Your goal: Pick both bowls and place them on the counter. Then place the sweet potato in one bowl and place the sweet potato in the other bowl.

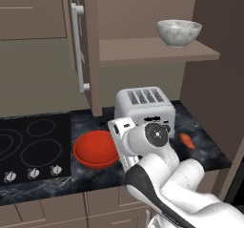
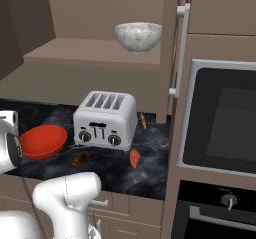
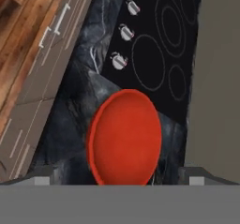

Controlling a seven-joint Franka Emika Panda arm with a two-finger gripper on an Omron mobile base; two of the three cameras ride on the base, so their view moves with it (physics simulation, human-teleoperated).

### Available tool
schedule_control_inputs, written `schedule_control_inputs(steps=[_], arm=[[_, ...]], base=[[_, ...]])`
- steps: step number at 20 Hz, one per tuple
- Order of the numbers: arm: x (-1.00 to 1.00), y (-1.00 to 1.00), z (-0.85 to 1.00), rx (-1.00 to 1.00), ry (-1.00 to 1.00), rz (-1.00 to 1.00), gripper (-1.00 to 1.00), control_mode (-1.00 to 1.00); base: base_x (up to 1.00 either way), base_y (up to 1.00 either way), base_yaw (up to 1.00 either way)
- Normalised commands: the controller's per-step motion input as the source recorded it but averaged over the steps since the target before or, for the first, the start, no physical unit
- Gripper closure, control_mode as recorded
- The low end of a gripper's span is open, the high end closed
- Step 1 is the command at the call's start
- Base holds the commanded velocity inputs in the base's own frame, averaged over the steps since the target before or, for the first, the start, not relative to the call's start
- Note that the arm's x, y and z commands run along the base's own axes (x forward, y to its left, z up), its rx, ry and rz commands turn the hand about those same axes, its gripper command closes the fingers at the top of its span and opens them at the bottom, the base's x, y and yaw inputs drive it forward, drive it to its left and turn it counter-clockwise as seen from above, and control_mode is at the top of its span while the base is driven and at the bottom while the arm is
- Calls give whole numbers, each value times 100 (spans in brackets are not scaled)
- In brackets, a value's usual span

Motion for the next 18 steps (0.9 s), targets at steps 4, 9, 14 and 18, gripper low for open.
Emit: schedule_control_inputs(steps=[4,9,14,18], arm=[[-25,-26,59,0,-9,-5,-100,-100],[-26,-24,63,0,-2,-4,-100,-100],[-28,-30,61,0,0,-5,-100,-100],[-29,-34,58,0,0,-4,-100,-100]], base=[[0,0,0],[0,0,0],[0,0,0],[0,0,0]])
